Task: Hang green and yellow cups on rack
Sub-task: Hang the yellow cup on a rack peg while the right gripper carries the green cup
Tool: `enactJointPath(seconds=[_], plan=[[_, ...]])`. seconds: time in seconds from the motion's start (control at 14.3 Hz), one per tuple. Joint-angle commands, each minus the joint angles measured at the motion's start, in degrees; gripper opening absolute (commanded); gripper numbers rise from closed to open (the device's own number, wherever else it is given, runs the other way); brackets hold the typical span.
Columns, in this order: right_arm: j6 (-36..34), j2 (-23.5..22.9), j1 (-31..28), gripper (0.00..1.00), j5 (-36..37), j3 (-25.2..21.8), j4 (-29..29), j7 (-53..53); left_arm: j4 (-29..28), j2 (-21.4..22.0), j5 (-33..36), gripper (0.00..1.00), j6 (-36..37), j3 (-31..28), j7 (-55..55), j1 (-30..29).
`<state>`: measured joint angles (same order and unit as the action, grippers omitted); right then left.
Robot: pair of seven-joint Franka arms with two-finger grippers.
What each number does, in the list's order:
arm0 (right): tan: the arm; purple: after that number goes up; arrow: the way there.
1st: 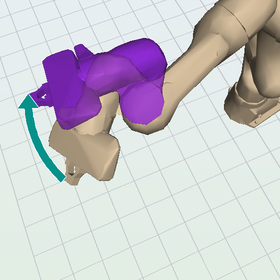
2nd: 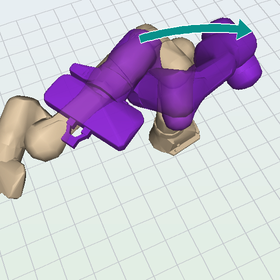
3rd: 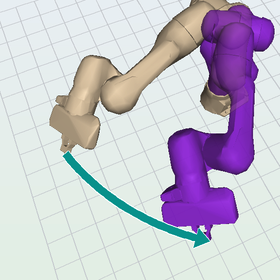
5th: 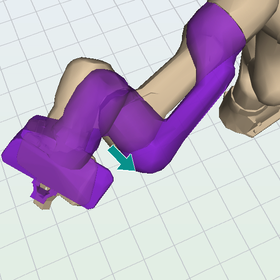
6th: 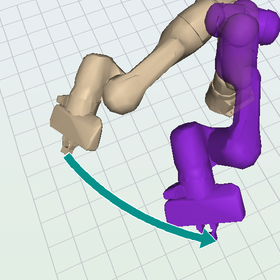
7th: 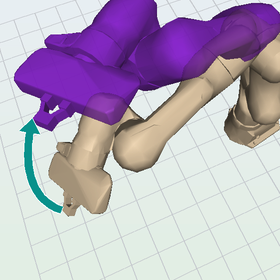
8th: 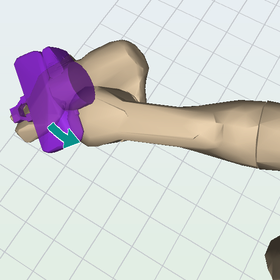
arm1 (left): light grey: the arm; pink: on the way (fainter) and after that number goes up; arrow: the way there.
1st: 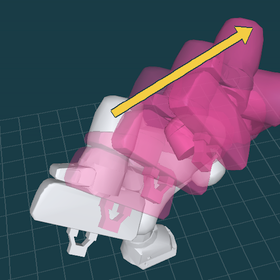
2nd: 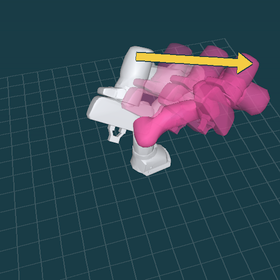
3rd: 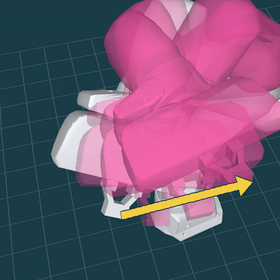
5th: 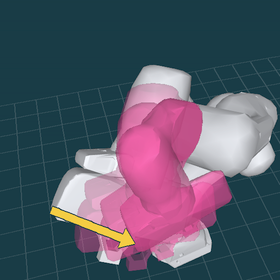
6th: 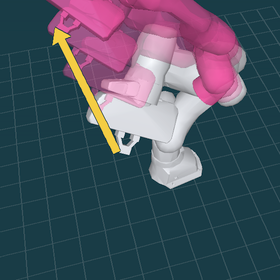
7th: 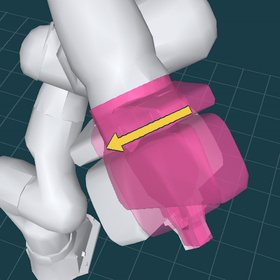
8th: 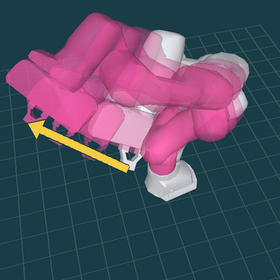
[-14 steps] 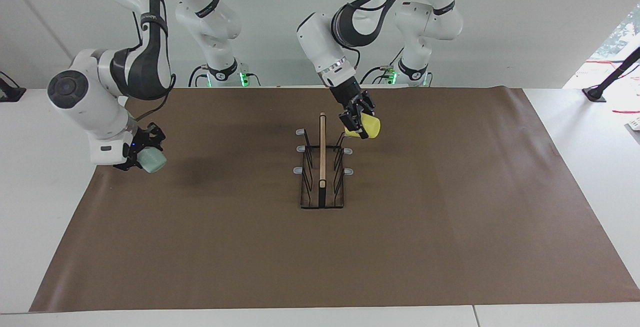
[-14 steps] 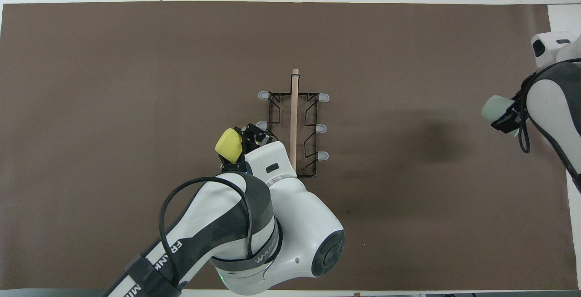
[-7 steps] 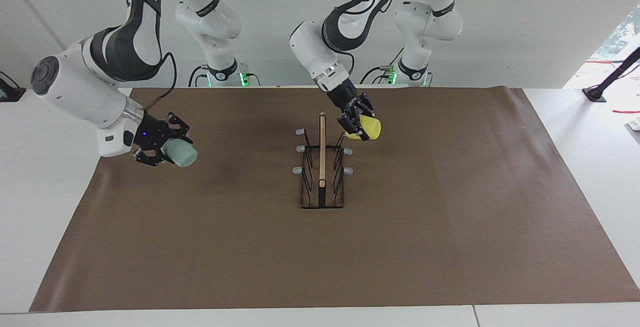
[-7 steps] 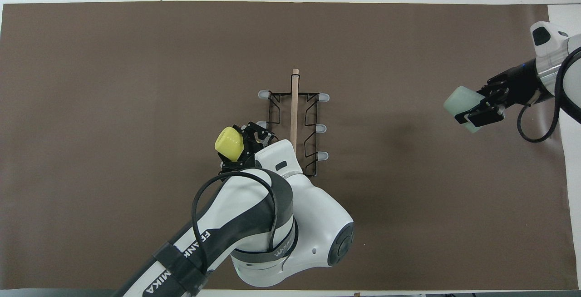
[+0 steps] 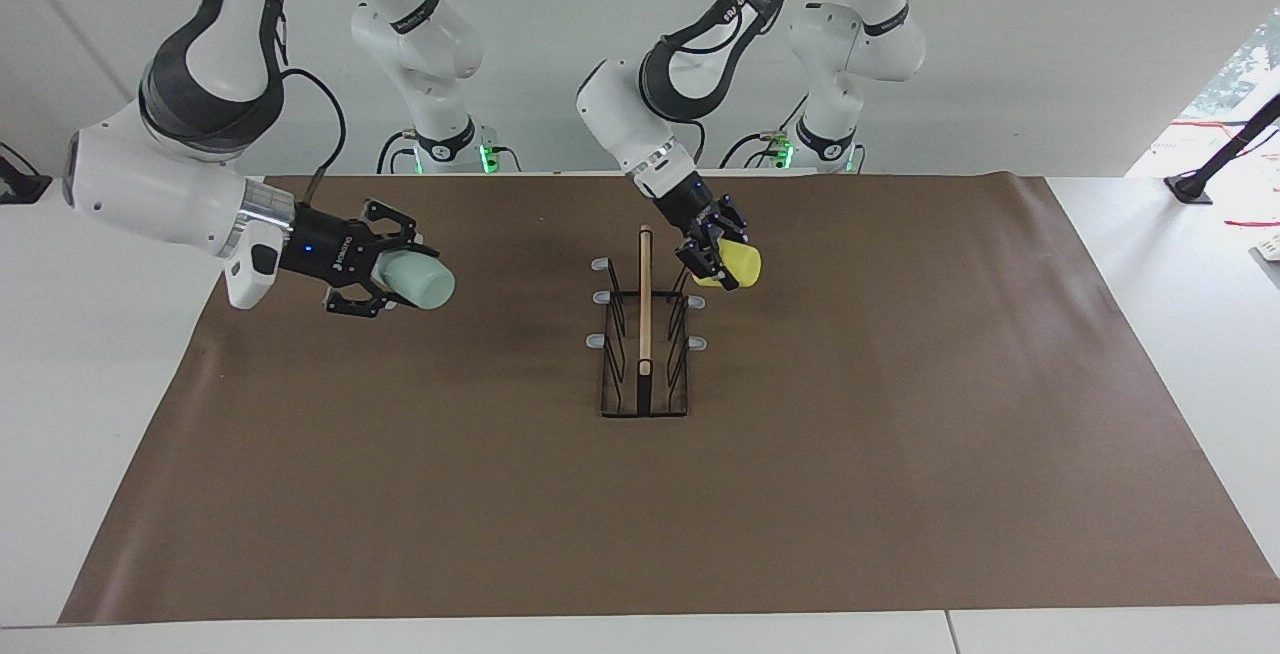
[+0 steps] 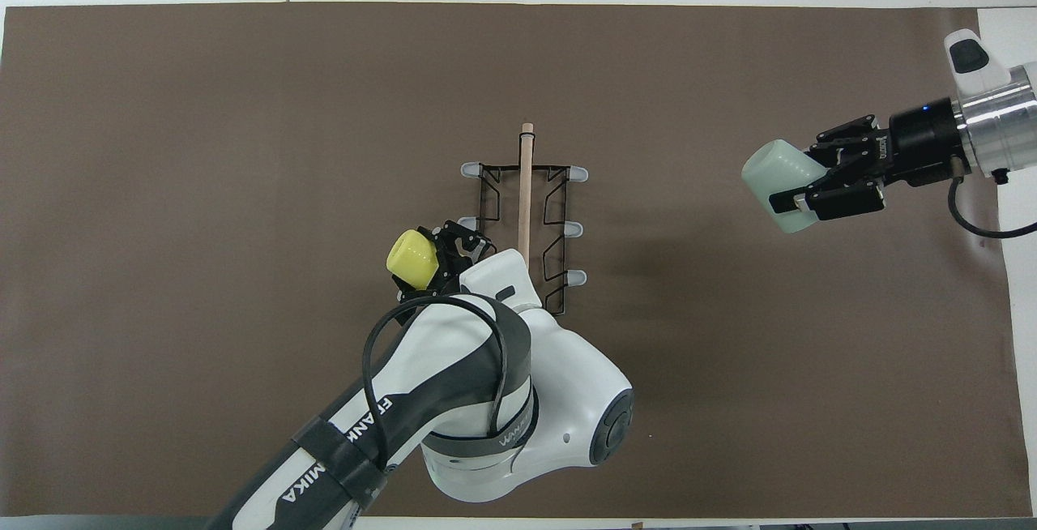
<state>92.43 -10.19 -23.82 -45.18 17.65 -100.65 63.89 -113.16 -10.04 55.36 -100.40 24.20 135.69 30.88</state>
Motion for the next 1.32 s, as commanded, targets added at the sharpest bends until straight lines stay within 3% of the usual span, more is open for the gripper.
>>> enactJointPath(seconds=[0.0, 0.28, 0.49, 0.56, 0.7, 0.77, 1.11, 1.25], plan=[[0.12, 3.94, -1.14, 0.0, -8.41, 0.37, -6.91, 7.02, 1.1, -0.6, 0.46, 0.0, 0.73, -0.3, 1.33, 2.16], [0.03, 11.14, -1.14, 0.0, -27.03, 0.37, -21.75, 15.28, 1.27, -0.6, 0.19, 0.0, -1.2, -0.21, 2.92, 3.48], [-1.9, 13.61, -1.32, 0.0, -32.5, 0.28, -27.66, 19.94, 1.19, -0.42, -0.77, 0.0, -2.08, -0.03, 2.83, 4.01], [-2.69, 14.23, -1.84, 0.0, -34.87, 0.19, -29.5, 21.0, 1.36, -0.16, -2.43, 0.06, -3.13, -0.03, 2.65, 4.01], [-3.57, 14.76, -1.94, 0.0, -40.14, 0.1, -33.46, 24.77, 2.24, 0.37, -5.25, 0.72, -3.58, -0.03, 2.22, 4.01], [-3.66, 14.85, -1.85, 0.0, -41.82, 0.1, -34.78, 26.8, 2.24, 0.72, -5.43, 0.96, -3.58, -0.03, 2.04, 3.93], [-3.58, 15.11, -0.09, 0.0, -50.96, 0.19, -40.77, 33.75, 2.07, 4.49, -12.27, 1.0, -3.75, -0.47, -6.54, 3.05], [-2.62, 12.49, 1.92, 0.0, -53.08, 0.19, -41.12, 39.79, 2.07, 7.3, -16.49, 1.0, -3.67, -0.47, -13.57, 0.25]])
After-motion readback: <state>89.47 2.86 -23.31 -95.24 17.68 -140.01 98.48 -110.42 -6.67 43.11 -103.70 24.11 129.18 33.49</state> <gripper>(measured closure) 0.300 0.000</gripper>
